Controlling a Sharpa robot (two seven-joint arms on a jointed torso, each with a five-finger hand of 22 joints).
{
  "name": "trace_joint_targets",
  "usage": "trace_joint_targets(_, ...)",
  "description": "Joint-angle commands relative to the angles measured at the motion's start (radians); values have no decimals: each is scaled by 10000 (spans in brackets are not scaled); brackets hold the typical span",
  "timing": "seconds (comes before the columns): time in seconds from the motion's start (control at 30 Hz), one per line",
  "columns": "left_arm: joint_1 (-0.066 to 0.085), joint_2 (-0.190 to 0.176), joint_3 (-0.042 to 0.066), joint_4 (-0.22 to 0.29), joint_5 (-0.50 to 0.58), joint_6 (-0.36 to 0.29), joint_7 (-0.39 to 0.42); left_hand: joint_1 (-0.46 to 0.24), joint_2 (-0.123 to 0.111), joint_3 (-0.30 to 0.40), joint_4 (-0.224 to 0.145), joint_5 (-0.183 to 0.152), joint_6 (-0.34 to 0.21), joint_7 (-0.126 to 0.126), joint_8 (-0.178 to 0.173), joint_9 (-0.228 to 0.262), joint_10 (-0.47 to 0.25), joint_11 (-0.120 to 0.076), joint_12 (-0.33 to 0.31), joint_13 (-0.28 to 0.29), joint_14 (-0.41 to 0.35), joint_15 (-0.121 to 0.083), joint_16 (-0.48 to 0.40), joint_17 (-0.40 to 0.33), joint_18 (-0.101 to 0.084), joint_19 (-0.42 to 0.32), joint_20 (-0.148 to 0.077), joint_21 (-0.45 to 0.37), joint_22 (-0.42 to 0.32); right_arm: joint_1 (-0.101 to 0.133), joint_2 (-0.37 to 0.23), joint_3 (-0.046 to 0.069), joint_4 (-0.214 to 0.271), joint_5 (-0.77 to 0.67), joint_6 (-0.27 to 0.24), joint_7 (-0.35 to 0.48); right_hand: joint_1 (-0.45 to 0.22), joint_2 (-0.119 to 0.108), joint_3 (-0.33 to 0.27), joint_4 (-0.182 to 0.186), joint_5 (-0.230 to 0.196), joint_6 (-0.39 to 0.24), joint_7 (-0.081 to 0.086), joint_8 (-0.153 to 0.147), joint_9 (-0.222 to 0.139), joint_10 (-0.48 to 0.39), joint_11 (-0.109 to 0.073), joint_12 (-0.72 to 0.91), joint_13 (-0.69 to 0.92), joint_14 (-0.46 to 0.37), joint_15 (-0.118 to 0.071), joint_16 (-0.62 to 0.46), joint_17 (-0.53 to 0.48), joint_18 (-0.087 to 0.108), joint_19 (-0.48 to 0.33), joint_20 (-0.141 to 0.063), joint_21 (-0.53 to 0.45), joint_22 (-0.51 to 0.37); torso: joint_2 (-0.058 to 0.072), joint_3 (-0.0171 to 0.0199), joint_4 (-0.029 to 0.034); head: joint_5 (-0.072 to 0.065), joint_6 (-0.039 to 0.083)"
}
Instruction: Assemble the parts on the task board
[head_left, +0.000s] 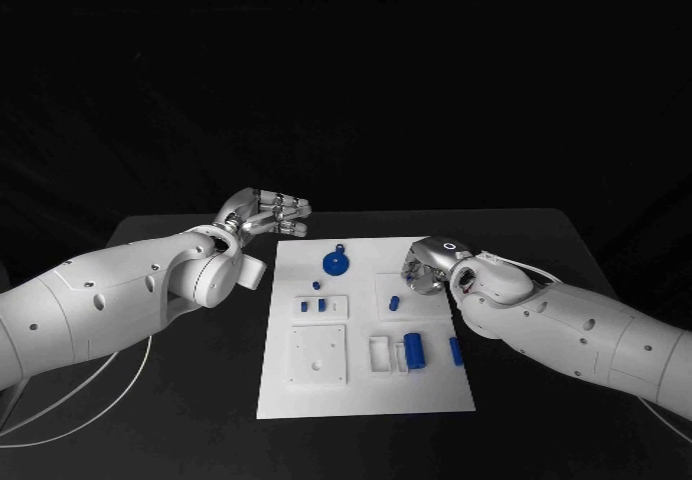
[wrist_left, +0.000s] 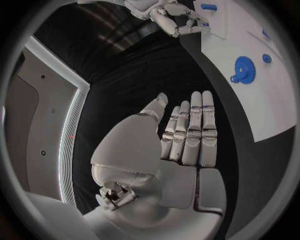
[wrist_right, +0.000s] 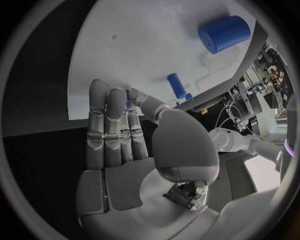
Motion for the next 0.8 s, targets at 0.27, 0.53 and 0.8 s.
trace_joint_targets(0.27,22,32,11,-151,-138,-48,-151,29,67,110,-30,5,-41,-8,43,14,-59,-28,-38,-5,90,0,38,11,5,-6,-11,99,10,-140,-204,125,178,83,189,-112,-117,-23,50,37,157,112,-28,10,30,273,-198,21,-20,5,-95,18,29,207,41,-69,-80,100,-15,-4,-10,6,47)
trace_joint_targets(0.53,22,30,11,-212,-157,-125,-365,24,63,132,-42,1,-25,-11,41,13,-49,-30,-40,-6,113,-7,42,15,7,0,-20,129,25,-139,-368,438,487,134,-50,-104,-123,-43,59,48,200,139,-37,6,33,301,-207,20,-23,-4,-99,47,61,225,67,-74,-137,226,0,3,-3,-14,83)
trace_joint_targets(0.8,21,58,11,-262,-147,-64,-438,17,44,157,-68,-4,-55,0,39,13,-81,-20,-40,-5,86,4,33,6,4,-42,-13,154,36,-140,-508,646,760,249,-222,-63,-127,-60,85,48,216,152,-41,7,36,309,-209,20,-23,-3,-103,49,67,233,78,-78,-170,306,-2,11,-12,-9,82)
